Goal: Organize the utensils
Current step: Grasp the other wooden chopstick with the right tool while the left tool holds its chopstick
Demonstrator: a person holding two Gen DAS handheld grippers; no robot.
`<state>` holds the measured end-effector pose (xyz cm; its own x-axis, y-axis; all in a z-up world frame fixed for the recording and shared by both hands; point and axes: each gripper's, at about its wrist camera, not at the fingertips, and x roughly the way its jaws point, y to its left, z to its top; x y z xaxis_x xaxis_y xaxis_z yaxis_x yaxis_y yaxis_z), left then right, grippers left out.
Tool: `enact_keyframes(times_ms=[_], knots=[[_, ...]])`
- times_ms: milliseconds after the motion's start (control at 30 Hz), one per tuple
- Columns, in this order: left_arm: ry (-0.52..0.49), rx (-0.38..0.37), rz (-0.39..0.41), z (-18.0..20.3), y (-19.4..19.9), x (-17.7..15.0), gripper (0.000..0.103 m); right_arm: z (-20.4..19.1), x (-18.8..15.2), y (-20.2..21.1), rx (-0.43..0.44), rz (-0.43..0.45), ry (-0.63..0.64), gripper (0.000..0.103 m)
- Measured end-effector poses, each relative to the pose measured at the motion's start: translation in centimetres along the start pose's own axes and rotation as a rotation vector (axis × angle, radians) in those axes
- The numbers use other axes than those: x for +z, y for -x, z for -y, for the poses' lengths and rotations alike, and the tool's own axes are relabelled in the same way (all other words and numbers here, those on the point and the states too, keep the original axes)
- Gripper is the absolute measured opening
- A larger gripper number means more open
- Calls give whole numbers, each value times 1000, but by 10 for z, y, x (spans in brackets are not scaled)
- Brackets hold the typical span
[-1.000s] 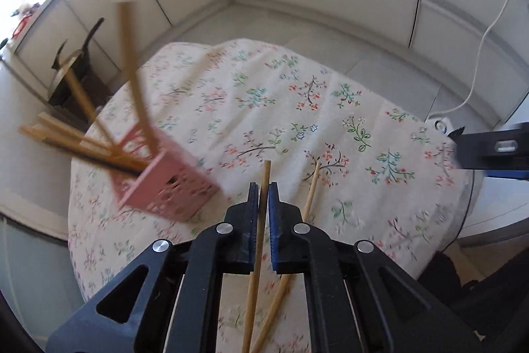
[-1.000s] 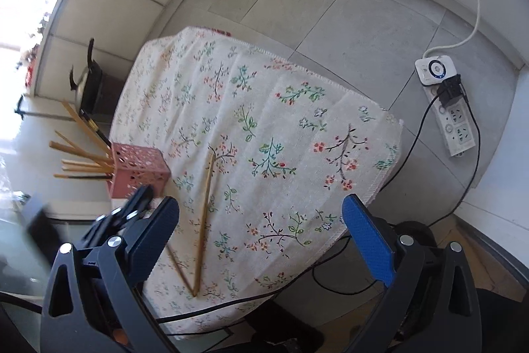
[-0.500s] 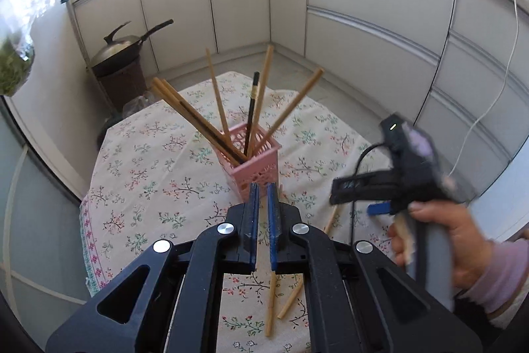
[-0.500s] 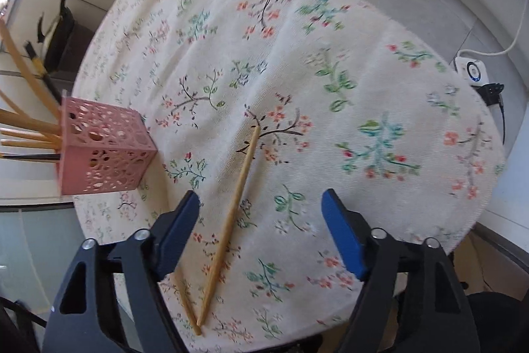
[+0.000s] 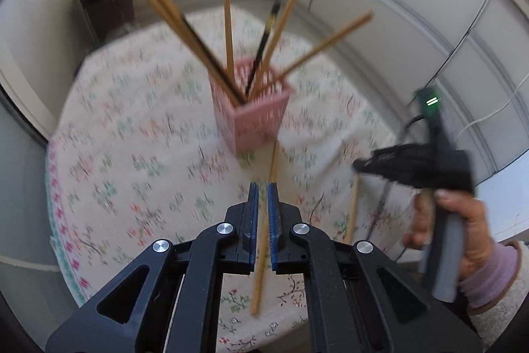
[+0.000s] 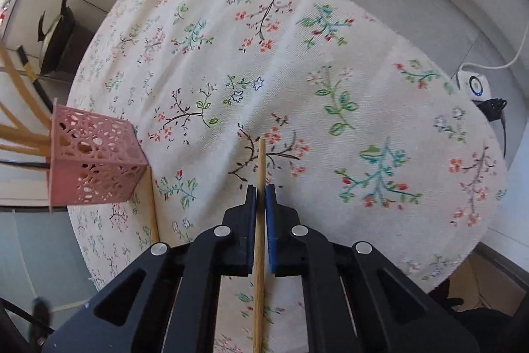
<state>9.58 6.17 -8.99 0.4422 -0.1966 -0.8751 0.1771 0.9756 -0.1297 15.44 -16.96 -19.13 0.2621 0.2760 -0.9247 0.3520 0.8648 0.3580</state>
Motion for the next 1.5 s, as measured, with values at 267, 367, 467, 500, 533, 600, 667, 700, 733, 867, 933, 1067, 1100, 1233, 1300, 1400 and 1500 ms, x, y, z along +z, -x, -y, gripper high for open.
enact_keyframes(times_ms=[267, 367, 467, 500, 533, 600, 667, 700, 733, 867, 933, 1067, 1100, 1233, 1300, 1400, 1500], knots=[[16, -3, -113, 23, -74, 3, 22, 16, -6, 46, 109, 28, 35, 6], [9, 87, -114, 28, -100, -4, 22, 18, -11, 48, 107, 46, 54, 6], [29, 122, -131, 23, -118, -7, 22, 22, -13, 42, 117, 22, 42, 6], [28, 129, -139, 23, -123, -8, 22, 24, -12, 41, 121, 16, 37, 6], [19, 133, -143, 24, -126, -10, 22, 24, -13, 41, 125, 15, 35, 6], [-63, 152, -138, 34, -125, -15, 22, 28, -11, 44, 136, 17, 27, 6], [-151, 99, -210, 42, -123, -22, 21, 33, -10, 49, 152, 20, 14, 6], [-192, 74, -263, 46, -120, -27, 21, 35, -9, 52, 161, 22, 7, 6], [-206, 69, -297, 49, -118, -30, 21, 36, -9, 55, 168, 23, 4, 6], [-144, 91, -264, 46, -119, -21, 36, 38, -7, 58, 181, 16, 0, 6], [-115, 104, -250, 46, -130, -10, 49, 40, -6, 58, 180, 13, -11, 6], [-148, 132, -207, 65, -140, 1, 55, 48, -4, 56, 173, 6, -15, 6], [-144, 128, -195, 68, -141, 3, 46, 51, -3, 56, 170, 7, -19, 6], [-184, 129, -160, 86, -138, -2, 11, 61, -1, 59, 180, 15, -41, 6], [-200, 141, -130, 91, -133, -11, 5, 59, -2, 65, 188, 30, -26, 6], [-176, 123, -75, 82, -113, -21, 4, 52, -7, 76, 204, 57, 13, 6], [-139, 92, 2, 74, -75, -24, 4, 40, -14, 93, 222, 101, 77, 6]])
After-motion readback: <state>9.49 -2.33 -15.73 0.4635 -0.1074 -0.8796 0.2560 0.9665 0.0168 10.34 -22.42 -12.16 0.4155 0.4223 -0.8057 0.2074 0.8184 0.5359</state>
